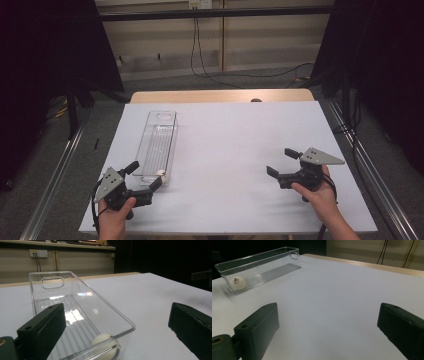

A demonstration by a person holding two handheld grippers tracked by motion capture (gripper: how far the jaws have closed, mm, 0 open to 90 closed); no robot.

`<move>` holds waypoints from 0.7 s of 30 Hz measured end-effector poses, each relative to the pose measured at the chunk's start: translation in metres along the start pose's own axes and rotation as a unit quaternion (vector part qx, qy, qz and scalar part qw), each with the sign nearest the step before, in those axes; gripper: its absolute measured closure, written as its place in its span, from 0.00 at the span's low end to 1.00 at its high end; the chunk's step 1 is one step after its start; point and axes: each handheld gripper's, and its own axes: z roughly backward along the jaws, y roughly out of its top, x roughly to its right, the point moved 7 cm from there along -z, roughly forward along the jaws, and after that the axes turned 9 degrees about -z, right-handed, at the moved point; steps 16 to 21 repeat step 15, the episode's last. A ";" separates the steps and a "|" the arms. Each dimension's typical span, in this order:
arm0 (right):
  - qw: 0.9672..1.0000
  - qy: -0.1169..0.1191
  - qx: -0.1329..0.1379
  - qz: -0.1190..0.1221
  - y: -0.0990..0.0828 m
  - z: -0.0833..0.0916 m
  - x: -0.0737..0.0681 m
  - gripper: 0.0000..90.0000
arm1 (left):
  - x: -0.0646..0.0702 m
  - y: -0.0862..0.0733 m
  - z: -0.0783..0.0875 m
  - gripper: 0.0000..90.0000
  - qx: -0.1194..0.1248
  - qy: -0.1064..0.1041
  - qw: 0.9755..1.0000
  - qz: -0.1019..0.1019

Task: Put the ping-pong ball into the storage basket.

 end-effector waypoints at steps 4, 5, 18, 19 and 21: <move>1.000 -0.007 0.006 -0.001 -0.002 0.005 0.003 0.04 | 0.000 0.000 0.000 0.02 0.000 0.001 1.000 -0.002; 1.000 -0.008 0.006 -0.002 -0.003 0.006 0.004 0.04 | 0.000 0.000 0.000 0.02 0.000 0.001 1.000 0.001; 0.999 -0.018 0.025 -0.009 -0.014 0.030 0.013 0.04 | -0.001 -0.001 0.000 0.02 -0.001 0.005 1.000 0.003; 0.999 -0.018 0.025 -0.009 -0.014 0.030 0.013 0.04 | -0.001 -0.001 0.000 0.02 -0.001 0.005 1.000 0.003; 0.999 -0.018 0.025 -0.009 -0.014 0.030 0.013 0.04 | -0.001 -0.001 0.000 0.02 -0.001 0.005 1.000 0.003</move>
